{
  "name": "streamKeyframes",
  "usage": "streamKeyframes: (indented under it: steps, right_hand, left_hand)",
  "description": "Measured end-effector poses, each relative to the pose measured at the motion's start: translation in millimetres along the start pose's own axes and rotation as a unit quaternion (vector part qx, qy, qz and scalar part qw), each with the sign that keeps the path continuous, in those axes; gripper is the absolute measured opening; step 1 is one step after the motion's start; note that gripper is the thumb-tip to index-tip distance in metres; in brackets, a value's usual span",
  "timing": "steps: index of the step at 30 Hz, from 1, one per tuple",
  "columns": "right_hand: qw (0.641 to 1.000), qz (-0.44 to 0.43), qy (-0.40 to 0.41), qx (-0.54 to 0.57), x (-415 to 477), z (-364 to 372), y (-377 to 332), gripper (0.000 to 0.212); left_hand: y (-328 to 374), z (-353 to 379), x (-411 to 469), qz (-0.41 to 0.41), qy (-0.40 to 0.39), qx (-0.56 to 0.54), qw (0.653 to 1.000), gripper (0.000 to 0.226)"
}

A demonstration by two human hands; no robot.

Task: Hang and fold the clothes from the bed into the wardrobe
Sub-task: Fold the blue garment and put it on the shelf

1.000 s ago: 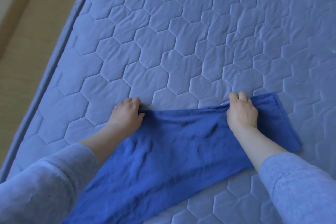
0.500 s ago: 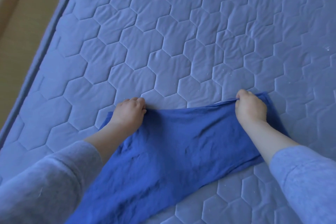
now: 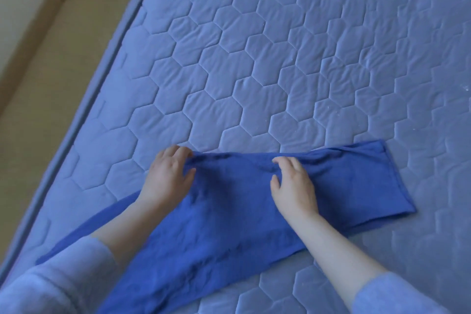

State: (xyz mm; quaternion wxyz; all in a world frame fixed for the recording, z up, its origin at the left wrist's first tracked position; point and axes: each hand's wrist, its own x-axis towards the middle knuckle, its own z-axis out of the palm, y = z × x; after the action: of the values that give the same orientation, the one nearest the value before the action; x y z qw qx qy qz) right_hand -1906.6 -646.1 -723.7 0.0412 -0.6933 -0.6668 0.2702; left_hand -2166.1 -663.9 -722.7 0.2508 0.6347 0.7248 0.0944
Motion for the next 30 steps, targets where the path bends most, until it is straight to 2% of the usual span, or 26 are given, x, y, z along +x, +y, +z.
streamKeyframes:
  steps: [5,10,14,17,20,23,26,30]
  right_hand:
    - [0.99,-0.009,-0.093,0.104,-65,51,-81,0.032]
    - [0.97,0.059,-0.139,0.19,-110,95,-140,0.029]
    - [0.963,0.072,-0.171,0.194,-129,122,-174,0.035]
    - [0.966,0.094,-0.16,0.18,-130,134,-187,0.043]
    - [0.968,0.119,-0.151,0.158,-129,140,-191,0.049]
    - [0.967,0.119,-0.178,0.139,-131,144,-191,0.054]
    - [0.966,0.104,-0.203,0.123,-132,148,-191,0.059]
    - [0.961,0.111,-0.212,0.136,-131,148,-187,0.059]
  left_hand:
    - [-62,-26,-69,-0.086,-0.012,0.006,0.996,0.025]
    - [-114,-40,-127,-0.152,-0.026,-0.008,0.988,0.022]
    - [-150,-48,-163,-0.21,-0.007,-0.006,0.978,0.027]
    - [-171,-47,-184,-0.259,0.004,-0.018,0.966,0.042]
    - [-186,-44,-196,-0.342,-0.002,-0.097,0.935,0.063]
    - [-192,-40,-203,-0.392,-0.009,-0.168,0.904,0.069]
    - [-194,-37,-206,-0.416,-0.025,-0.231,0.879,0.059]
    - [-190,-42,-207,-0.384,-0.019,-0.264,0.885,0.03]
